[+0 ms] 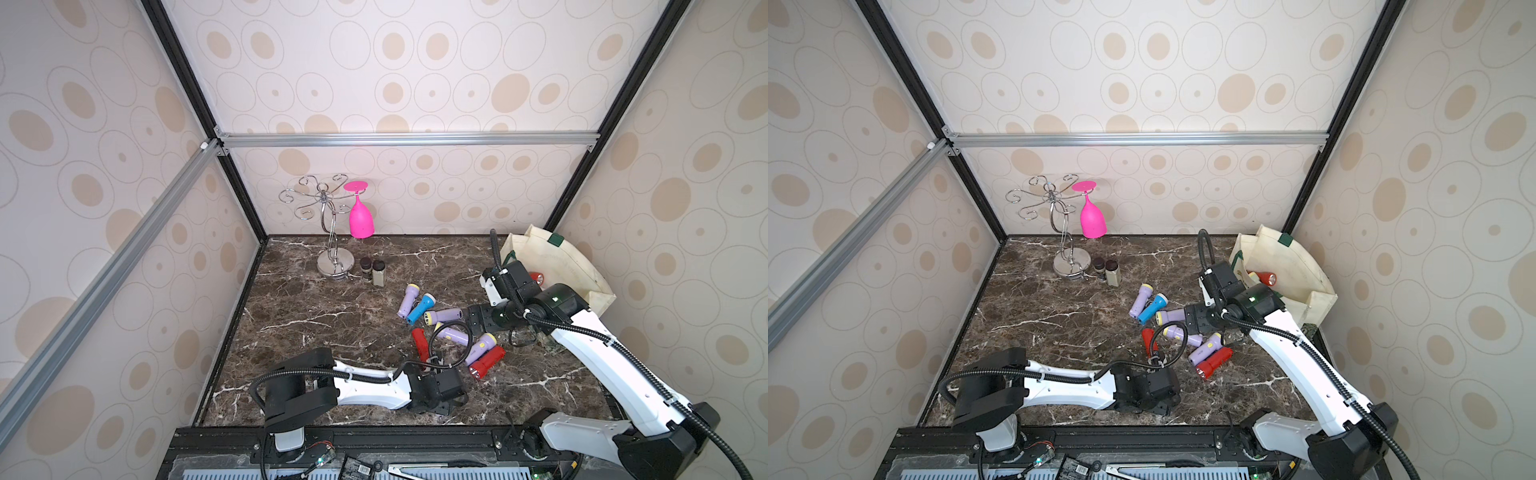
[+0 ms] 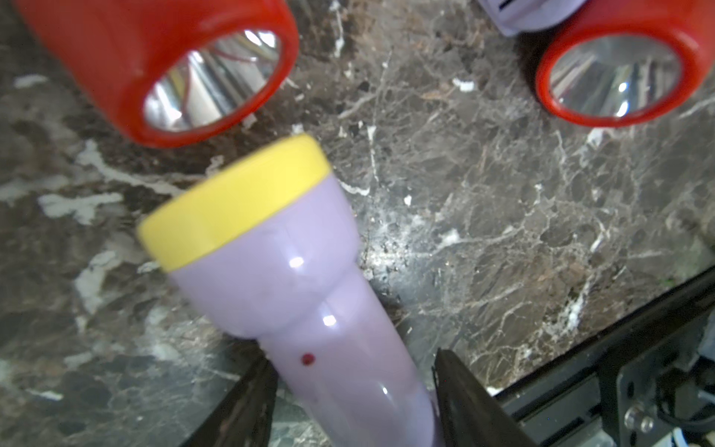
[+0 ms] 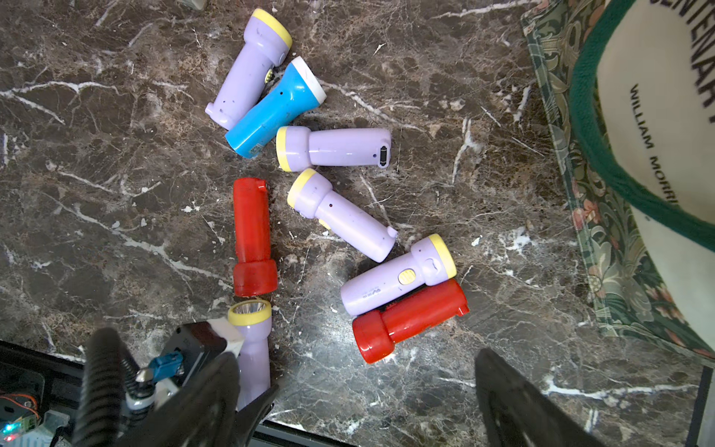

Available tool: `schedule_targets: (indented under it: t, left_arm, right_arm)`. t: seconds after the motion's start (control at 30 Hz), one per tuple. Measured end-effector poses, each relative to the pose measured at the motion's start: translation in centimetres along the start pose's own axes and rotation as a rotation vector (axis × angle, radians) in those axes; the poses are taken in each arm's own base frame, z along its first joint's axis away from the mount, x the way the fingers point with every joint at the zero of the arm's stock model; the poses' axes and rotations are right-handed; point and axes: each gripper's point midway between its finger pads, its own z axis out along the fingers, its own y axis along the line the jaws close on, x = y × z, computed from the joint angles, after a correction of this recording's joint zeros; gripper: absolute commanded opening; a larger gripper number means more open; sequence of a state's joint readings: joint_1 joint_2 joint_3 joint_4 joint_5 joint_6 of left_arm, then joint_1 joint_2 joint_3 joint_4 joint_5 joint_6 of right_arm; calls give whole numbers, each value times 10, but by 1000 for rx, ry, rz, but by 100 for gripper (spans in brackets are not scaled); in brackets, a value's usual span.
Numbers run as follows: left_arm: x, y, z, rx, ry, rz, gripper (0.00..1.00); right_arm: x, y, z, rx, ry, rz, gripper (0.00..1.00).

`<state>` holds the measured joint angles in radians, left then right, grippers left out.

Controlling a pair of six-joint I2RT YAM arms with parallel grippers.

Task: Put the flashlights into the tote bags
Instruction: Pick up the flashlight from the center of the board.

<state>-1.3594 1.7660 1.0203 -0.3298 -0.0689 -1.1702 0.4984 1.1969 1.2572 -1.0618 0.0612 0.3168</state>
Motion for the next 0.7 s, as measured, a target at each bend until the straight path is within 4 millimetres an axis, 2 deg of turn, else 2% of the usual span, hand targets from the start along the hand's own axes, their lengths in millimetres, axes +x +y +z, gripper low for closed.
schedule_targets:
  t: [0.1,0.27,0.43,0.6,0.7]
  left_arm:
    - [4,4,-1,-7,-4,-12,52]
    - [4,13,-1,-32,-24,-45,38]
    - [3,23,-4,-63,-54,-77,21]
    - [3,42,-11,-118,-82,-98,2]
    - [2,55,-16,-153,-101,-102,0]
  right_arm:
    - [0,-1,0,2,-2,1,97]
    - [0,-1,0,0,-2,6,97]
    - [0,-4,0,-2,-1,30,97]
    - [0,-5,-3,-14,-11,43,97]
    - [0,-3,-3,-30,-11,45,96]
